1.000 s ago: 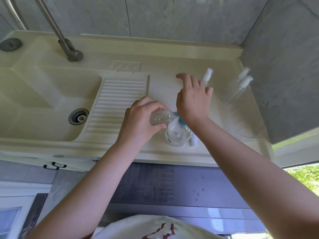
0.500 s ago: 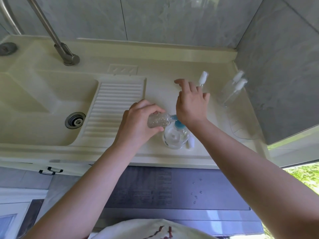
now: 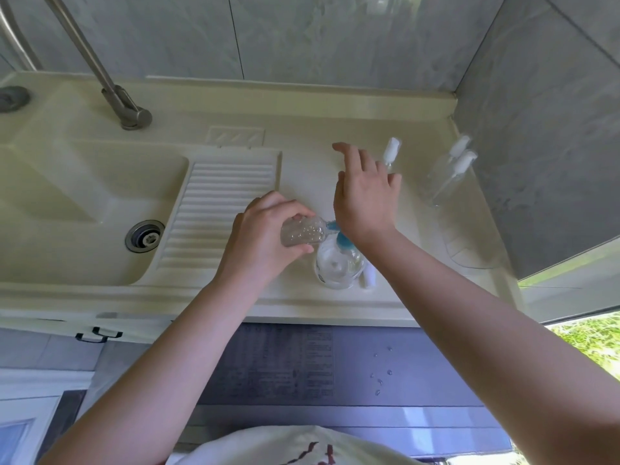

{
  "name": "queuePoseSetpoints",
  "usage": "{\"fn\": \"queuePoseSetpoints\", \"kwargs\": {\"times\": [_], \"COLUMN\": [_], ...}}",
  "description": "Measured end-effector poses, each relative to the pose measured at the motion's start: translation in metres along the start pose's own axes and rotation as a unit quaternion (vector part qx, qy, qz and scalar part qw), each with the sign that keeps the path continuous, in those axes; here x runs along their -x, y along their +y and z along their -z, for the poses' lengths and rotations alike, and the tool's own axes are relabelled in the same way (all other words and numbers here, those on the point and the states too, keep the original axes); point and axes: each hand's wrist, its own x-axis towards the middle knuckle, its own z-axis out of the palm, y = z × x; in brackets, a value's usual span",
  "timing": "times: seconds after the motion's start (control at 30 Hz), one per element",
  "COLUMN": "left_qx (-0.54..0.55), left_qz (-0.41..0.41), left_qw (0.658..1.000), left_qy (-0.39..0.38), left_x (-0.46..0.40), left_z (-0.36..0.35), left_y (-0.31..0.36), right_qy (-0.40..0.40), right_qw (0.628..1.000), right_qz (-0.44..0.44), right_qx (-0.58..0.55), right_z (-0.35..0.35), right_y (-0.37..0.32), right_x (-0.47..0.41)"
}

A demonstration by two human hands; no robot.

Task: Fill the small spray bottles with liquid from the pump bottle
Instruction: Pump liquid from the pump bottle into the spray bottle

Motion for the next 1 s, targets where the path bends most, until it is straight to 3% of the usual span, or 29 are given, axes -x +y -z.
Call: {"fn": "queuePoseSetpoints", "kwargs": {"times": [0.43, 0.8, 1.0], "left_qx": [-0.013, -0.005, 0.016], "left_qz": [-0.007, 0.0, 0.01], "left_qw": [1.0, 1.0, 1.0], "left_qy": [0.006, 0.011, 0.005], "left_x": [0.003, 0.004, 0.003], "left_z": [0.001, 0.0, 0.002], "left_y": [0.0, -0.001, 0.0], "right_qy": [-0.059, -0.032, -0.037], "right_qw": [0.996, 0.998, 0.987], "right_qz": [-0.048, -0.038, -0.083], "right_qx": [-0.042, -0.029, -0.135], "right_z": [-0.007, -0.008, 0.003], "right_y": [0.002, 0.001, 0.004], "right_x": [0.007, 0.009, -0.003]}}
